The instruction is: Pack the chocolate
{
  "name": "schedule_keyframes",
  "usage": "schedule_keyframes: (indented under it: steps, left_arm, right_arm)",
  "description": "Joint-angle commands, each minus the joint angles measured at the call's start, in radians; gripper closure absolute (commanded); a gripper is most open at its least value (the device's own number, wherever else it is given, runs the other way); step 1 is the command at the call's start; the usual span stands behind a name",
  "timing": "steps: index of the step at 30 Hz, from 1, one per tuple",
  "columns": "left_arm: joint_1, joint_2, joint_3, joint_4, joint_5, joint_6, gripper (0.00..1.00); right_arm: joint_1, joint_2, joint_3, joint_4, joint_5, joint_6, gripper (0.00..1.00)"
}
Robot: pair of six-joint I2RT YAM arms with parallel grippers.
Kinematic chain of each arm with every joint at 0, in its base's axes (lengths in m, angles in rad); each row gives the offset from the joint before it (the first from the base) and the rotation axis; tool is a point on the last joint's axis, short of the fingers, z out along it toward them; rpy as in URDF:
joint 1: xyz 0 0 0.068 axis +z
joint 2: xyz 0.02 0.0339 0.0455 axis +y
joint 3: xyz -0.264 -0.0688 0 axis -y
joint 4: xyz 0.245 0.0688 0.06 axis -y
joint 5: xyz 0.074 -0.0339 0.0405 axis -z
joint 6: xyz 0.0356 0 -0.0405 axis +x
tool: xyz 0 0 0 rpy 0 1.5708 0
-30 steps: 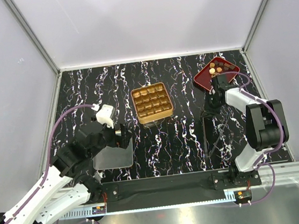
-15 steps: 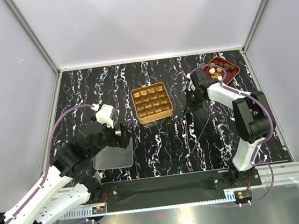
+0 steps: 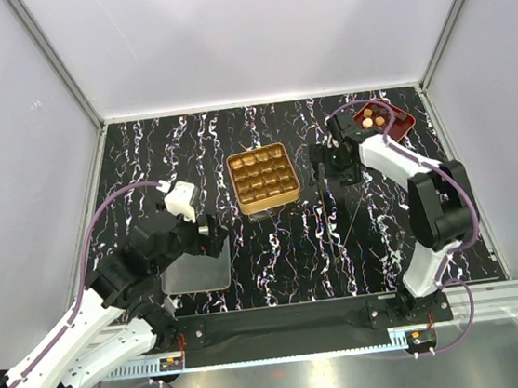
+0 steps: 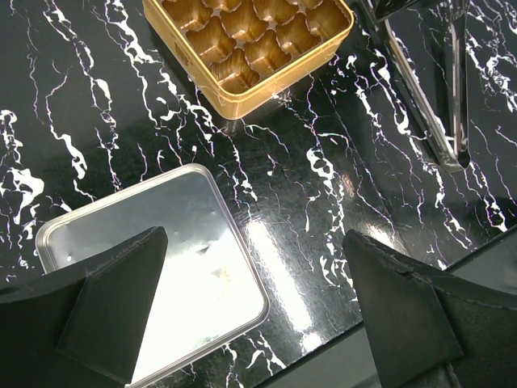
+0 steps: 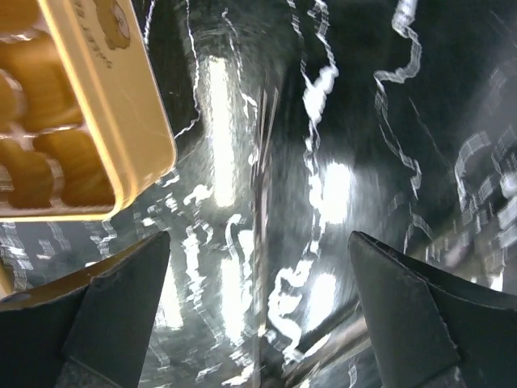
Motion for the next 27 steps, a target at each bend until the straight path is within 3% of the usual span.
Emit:
schedule_keyframes:
  steps: [1,8,14,27]
  left_arm:
    - [-0.003,-0.027,0.003,0.051,-0.002,0.022,0.01]
    - [-0.003,-0.035,0.0,0.051,0.016,0.016,0.01]
    - [-0.003,-0.02,0.007,0.045,0.016,0.019,0.01]
    - [-0.002,-0.015,0.004,0.045,0.01,0.024,0.01]
  right_arm:
    - [0.016,-0.15,0.022,-0.065,0.088,0.152,0.0]
    - [0.149,-0.392,-0.202,-0.138,0.352,0.493,0.0]
    - [0.264,-0.48,-0.317,-0.186,0.502,0.64,0.0]
    - [0.295,-0.472,-0.532,0.09,0.474,0.619,0.0]
